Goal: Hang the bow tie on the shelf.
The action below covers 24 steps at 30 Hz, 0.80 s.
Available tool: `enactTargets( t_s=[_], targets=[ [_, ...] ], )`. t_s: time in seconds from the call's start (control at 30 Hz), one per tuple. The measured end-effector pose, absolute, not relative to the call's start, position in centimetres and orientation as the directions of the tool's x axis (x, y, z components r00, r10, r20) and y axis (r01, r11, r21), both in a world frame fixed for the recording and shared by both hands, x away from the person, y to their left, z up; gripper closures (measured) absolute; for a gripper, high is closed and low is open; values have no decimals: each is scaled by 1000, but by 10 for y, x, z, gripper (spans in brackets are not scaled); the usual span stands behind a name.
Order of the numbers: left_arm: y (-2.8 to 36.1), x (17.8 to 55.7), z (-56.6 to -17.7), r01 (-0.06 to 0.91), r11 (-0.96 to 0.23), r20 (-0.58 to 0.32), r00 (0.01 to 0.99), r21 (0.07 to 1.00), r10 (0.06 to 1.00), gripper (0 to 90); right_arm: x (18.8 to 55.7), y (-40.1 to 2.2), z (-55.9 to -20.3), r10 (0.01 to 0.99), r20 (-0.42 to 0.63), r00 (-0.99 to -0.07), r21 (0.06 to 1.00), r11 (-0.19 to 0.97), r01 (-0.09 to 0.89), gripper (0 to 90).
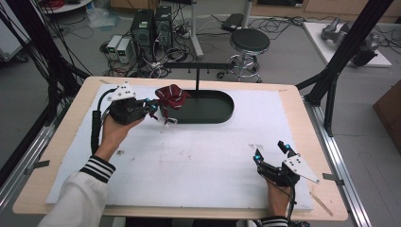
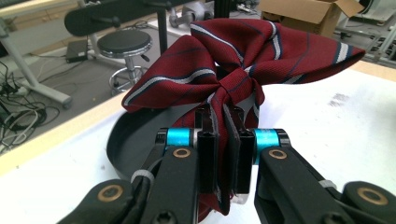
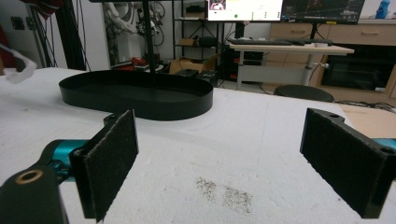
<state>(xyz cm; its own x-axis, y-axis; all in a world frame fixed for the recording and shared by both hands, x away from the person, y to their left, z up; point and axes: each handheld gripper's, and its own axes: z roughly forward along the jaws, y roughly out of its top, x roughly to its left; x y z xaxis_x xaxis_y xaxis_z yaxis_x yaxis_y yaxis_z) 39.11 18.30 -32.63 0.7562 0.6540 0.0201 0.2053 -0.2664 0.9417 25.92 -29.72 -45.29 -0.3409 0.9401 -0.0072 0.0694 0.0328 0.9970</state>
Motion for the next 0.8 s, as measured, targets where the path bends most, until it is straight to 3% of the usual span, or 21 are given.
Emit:
enactTargets(
  t_s=[0.8],
  targets=[
    [162,453,-293,175,-262,66,702,949,709,841,259,-297,-453,939,4,-343,997,23,74,104]
  ],
)
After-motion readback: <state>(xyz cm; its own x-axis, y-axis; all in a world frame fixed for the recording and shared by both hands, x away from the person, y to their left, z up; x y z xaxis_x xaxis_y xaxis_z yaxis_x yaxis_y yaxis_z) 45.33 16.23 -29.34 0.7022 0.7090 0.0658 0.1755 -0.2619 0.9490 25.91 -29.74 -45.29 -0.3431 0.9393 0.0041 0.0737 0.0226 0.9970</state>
